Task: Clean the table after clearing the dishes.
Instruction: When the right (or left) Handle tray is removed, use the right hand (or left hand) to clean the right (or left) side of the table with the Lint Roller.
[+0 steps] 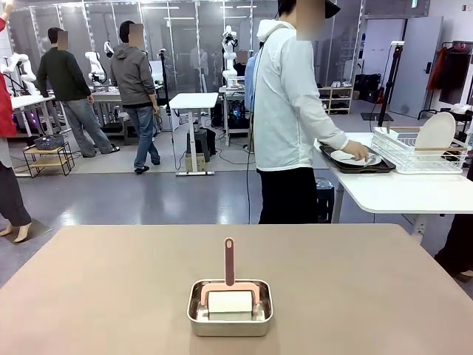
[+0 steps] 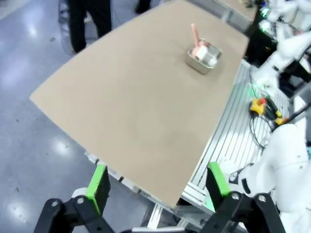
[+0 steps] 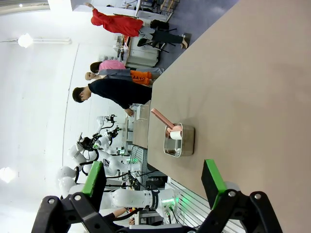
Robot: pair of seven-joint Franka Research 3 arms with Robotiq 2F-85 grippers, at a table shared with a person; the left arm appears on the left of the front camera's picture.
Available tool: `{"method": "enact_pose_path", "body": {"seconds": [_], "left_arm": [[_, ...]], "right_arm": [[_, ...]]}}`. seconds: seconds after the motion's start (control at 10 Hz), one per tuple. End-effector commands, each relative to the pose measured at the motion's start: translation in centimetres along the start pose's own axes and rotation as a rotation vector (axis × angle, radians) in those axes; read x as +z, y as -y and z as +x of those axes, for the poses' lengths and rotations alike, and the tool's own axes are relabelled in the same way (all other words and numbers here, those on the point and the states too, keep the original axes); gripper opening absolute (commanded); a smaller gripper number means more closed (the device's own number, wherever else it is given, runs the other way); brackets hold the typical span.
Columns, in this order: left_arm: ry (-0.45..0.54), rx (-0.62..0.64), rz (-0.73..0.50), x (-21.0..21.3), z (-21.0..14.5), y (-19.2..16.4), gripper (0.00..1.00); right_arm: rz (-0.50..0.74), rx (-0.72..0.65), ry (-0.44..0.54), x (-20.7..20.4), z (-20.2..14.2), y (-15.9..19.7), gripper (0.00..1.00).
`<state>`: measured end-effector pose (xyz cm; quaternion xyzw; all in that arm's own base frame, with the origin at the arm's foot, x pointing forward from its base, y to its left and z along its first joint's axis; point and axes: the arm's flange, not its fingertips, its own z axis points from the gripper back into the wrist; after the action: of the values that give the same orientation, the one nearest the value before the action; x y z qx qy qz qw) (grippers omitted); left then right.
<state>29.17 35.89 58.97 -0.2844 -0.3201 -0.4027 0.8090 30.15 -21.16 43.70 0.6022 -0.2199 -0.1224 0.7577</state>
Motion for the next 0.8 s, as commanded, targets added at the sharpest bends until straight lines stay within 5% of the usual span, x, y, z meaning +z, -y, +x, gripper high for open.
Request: {"method": "enact_pose_path", "body": {"seconds": [0.0, 0.7], "left_arm": [[-0.078, -0.155, -0.003, -5.0, 2.4, 5.3, 1.00], [-0.447, -0.742, -0.108, -22.9, 16.6, 22.5, 1.00]], "right_arm": [[0.006, 0.006, 0.000, -0.1, 0.1, -0.3, 1.00], [0.006, 0.006, 0.000, -0.1, 0.1, -0.3, 1.00]]}}
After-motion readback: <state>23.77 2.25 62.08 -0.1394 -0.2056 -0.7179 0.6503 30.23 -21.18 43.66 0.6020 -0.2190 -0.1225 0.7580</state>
